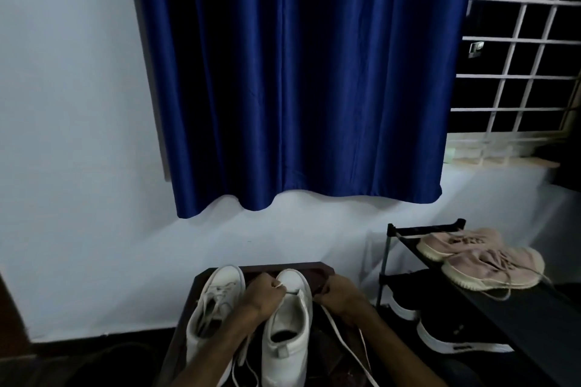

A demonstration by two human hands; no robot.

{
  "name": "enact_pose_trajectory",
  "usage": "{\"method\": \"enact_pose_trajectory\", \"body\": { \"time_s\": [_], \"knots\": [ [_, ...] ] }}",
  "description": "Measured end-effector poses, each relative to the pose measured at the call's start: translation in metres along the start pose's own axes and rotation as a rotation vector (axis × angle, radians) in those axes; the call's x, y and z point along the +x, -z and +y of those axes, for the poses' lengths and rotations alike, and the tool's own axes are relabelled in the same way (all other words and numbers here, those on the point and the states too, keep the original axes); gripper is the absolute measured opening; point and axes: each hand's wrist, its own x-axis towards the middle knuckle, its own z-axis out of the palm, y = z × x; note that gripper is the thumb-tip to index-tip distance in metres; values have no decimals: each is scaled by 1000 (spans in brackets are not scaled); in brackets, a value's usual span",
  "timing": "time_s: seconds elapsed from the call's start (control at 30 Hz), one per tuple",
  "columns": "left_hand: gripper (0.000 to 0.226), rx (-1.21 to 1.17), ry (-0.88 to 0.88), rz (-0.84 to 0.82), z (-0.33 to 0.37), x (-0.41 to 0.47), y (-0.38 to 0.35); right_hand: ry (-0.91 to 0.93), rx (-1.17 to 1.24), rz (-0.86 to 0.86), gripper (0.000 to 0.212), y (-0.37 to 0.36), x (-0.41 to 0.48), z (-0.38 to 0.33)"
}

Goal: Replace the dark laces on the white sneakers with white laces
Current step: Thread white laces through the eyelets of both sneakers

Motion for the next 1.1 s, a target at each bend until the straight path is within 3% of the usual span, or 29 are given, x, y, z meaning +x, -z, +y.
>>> {"method": "enact_pose_trajectory", "body": {
  "time_s": [0.13, 0.23, 0.3, 0.4, 0.5, 0.63, 0.9, 1.1],
  "knots": [
    [37, -134, 56, -120, 21, -7, 21, 53, 79, 27, 19, 29, 4, -14],
    [37, -330, 94, -44, 55, 1, 66, 96, 391, 107, 30, 83, 1, -49],
    [30, -430, 15, 15, 86, 6, 103, 171, 631, 178, 34, 129, -3, -86],
    [25, -530, -188, 99, 143, 4, 161, 309, 861, 302, 14, 201, -11, -147],
    [33, -566, -355, 188, 194, -7, 210, 415, 908, 345, 5, 262, -28, -200],
    [36, -590, -437, 248, 240, -21, 244, 449, 946, 376, 7, 315, -50, -247],
    [27, -687, -651, 437, 291, -58, 267, 519, 990, 440, 13, 363, -84, -288],
    [21, -629, -794, 442, 324, -82, 284, 608, 951, 482, 4, 387, -105, -306]
  ]
}}
